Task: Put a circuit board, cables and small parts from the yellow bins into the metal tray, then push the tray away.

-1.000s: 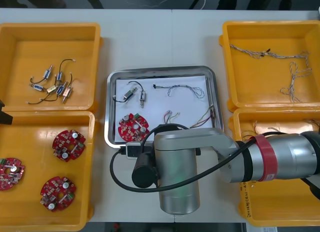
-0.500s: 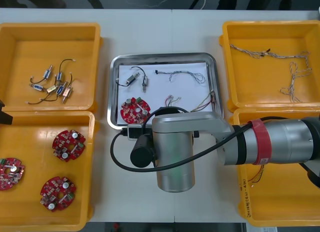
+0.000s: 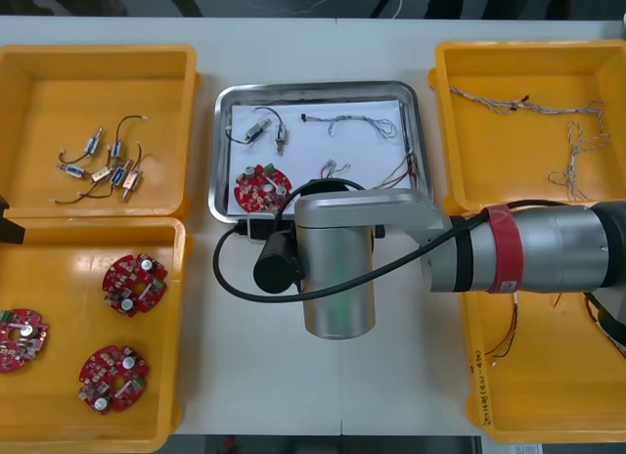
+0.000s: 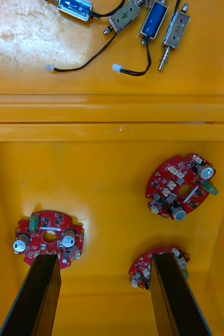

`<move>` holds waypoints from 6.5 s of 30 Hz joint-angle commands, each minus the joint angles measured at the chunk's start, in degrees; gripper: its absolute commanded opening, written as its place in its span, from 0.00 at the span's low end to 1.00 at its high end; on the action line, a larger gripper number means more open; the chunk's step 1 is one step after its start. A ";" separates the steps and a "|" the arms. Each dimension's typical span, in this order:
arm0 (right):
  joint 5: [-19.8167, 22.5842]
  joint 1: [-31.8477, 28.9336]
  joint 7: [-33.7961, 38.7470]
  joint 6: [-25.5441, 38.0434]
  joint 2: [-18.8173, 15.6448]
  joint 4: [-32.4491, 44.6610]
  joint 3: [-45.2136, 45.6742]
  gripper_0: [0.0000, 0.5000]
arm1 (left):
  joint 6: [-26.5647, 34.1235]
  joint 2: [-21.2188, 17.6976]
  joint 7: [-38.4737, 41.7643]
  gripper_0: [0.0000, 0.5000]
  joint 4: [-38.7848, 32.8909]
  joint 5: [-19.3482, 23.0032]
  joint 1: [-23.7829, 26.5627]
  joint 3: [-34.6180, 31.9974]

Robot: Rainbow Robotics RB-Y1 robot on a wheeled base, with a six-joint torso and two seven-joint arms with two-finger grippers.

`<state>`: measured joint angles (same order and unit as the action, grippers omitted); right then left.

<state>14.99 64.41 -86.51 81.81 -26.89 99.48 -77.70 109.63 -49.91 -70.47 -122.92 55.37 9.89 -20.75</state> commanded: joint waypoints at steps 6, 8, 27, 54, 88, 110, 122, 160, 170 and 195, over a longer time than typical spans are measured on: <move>-0.14 4.58 1.43 -3.41 -0.53 -3.59 -0.26 0.00 | 0.37 -2.39 -3.44 1.00 -1.62 0.45 -0.75 -1.49; -0.05 5.11 1.43 -5.43 -0.62 -4.73 -0.34 0.00 | 0.37 -2.39 -3.44 1.00 -1.62 0.45 -0.75 -1.49; 0.56 9.41 0.72 -12.38 -0.62 -12.99 -0.34 0.00 | 0.37 -2.39 -3.44 1.00 -1.62 0.45 -0.75 -1.49; 3.20 12.14 0.29 -18.09 -0.53 -17.92 -0.78 0.00 | 0.37 -2.39 -3.44 1.00 -1.62 0.45 -0.75 -1.49; 17.09 11.96 0.64 3.44 -0.44 -1.22 11.26 1.00 | 0.37 -2.39 -3.44 1.00 -1.62 0.45 -0.75 -1.49; 18.23 -15.63 5.56 28.19 -0.27 31.13 46.94 1.00 | 0.37 -2.39 -3.44 1.00 -1.62 0.45 -0.75 -1.49; 21.31 -29.17 20.68 28.19 -6.07 35.17 66.80 1.00 | 0.37 -2.39 -3.44 1.00 -1.62 0.45 -0.75 -1.49; 29.92 -52.28 20.41 28.19 -18.37 25.77 96.25 1.00 | 0.37 -2.39 -3.44 1.00 -1.62 0.45 -0.75 -1.49; 33.43 -52.90 18.21 28.19 -19.52 25.94 96.25 1.00 | 0.37 -2.39 -3.44 1.00 -1.62 0.45 -0.75 -1.49; 34.23 -53.08 14.35 28.19 -19.52 26.03 95.90 1.00 | 0.37 -2.39 -3.44 1.00 -1.62 0.45 -0.75 -1.49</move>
<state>48.74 12.21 -72.11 109.84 -44.03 124.74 16.91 109.64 -49.91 -70.47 -123.07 55.44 9.88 -20.76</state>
